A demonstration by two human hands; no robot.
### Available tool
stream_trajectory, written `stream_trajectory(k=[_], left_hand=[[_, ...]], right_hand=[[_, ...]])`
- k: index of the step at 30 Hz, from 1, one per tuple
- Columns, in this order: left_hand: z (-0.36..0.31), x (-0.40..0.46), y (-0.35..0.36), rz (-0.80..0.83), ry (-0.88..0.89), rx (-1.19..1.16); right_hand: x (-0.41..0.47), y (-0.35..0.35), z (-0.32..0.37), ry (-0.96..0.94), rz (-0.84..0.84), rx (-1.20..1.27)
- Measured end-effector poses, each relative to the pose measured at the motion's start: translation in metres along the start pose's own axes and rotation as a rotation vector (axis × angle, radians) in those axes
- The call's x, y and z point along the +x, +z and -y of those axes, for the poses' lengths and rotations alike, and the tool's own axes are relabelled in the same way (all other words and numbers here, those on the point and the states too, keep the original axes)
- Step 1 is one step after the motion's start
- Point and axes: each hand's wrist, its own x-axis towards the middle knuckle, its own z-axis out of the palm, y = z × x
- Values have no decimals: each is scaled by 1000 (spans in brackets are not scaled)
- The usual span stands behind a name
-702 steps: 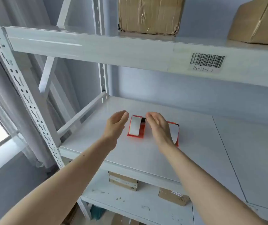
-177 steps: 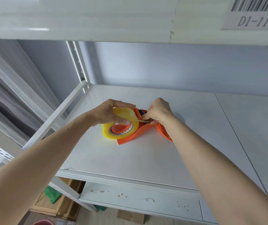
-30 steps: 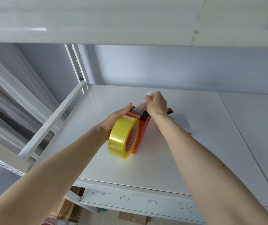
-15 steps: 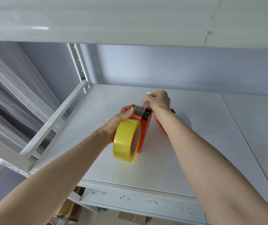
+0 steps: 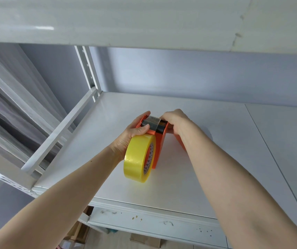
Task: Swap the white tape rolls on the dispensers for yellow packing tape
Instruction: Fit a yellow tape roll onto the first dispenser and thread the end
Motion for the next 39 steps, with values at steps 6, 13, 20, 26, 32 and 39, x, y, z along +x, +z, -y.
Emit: stream_trajectory(k=[6,13,20,26,32,39], left_hand=[[3,-5,-1,7,28,15],[6,-5,-2,-31,44,2],[4,0,1,-133,52,10],[3,8,2,-183,12,32],[-5,13,5,-303,-122,-8],[-5,21,8,-533,-207,161]], right_hand=[[-3,-1,-6,93,122,15],[-9,2,-13,180,133,135],[-16,7,-16,111,63,350],[-41,10,-42,-153,125,207],[-63,9,-63,-362,268,169],[-52,32,-65,-268,274,367]])
